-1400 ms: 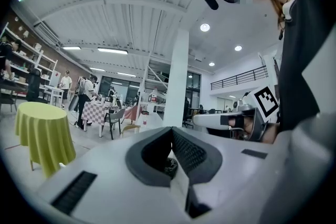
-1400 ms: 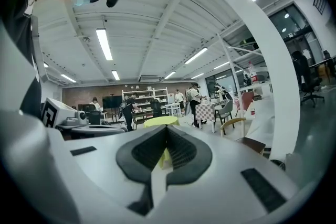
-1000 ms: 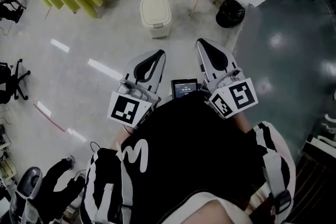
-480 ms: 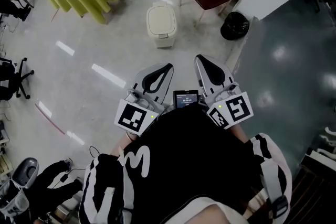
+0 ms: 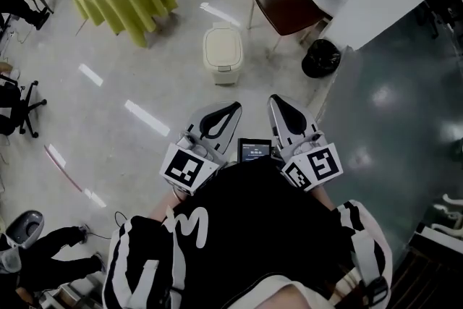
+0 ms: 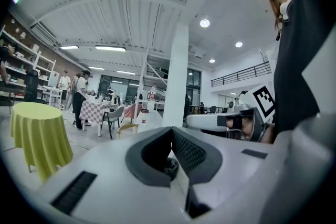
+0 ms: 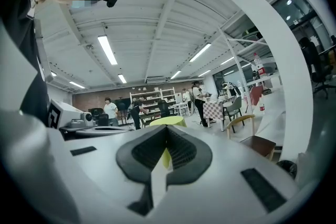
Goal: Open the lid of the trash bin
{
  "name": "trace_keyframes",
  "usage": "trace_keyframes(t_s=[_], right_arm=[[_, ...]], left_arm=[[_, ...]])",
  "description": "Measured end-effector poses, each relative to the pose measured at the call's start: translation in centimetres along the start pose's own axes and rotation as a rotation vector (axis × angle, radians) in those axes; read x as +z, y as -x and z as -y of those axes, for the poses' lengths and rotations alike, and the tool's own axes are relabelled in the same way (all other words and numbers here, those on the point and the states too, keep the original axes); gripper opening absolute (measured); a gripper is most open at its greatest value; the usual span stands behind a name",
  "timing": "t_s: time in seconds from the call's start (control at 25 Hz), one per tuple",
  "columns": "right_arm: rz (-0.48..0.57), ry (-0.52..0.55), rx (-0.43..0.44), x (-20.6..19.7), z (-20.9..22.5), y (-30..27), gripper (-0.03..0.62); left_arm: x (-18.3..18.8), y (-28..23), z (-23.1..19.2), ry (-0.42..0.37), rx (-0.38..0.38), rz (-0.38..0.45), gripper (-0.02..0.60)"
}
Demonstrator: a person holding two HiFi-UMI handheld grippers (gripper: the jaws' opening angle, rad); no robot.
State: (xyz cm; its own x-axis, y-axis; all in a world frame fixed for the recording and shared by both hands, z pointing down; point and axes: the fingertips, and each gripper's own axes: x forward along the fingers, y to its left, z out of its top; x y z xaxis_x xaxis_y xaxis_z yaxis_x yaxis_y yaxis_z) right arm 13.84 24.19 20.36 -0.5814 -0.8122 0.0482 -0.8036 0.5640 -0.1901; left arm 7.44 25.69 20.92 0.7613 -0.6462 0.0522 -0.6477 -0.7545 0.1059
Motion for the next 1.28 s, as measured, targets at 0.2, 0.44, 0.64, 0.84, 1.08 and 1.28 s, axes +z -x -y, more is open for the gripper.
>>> trace_keyframes(t_s=[0.2,0.44,0.64,0.84,1.08,1.28], right_arm=[[-0.005,0.01,0.01,-0.3,1.0,0.7,0.003],[-0.016,0.008,0.047,-0.9,0.8,1.0,0.003],[-0.02,0.0,0.073,-0.9,0.4,0.8,0.003],[-0.022,-0.001,0.078,-1.3,0.2,0.4,0.003],[-0.03,0.007,0.068,-1.6,0.3,-0.2,0.003],[-0.027,0.014,0.039,-1.0,1.6,-1.4,0.003]], left_arm=[[-0.3,-0.6,0.6,0.001,0.018,-0.003,0.008],[-0.9,0.1,1.2,0.017,0.059,-0.023,0.008],[-0.7,0.6,0.8,0.018,0.093,-0.018,0.008],[-1.1,1.1,0.4,0.019,0.104,-0.026,0.008],[-1.0,0.6,-0.5,0.025,0.095,-0.012,0.008],[-0.6,-0.7,-1.8,0.017,0.07,0.0,0.008]])
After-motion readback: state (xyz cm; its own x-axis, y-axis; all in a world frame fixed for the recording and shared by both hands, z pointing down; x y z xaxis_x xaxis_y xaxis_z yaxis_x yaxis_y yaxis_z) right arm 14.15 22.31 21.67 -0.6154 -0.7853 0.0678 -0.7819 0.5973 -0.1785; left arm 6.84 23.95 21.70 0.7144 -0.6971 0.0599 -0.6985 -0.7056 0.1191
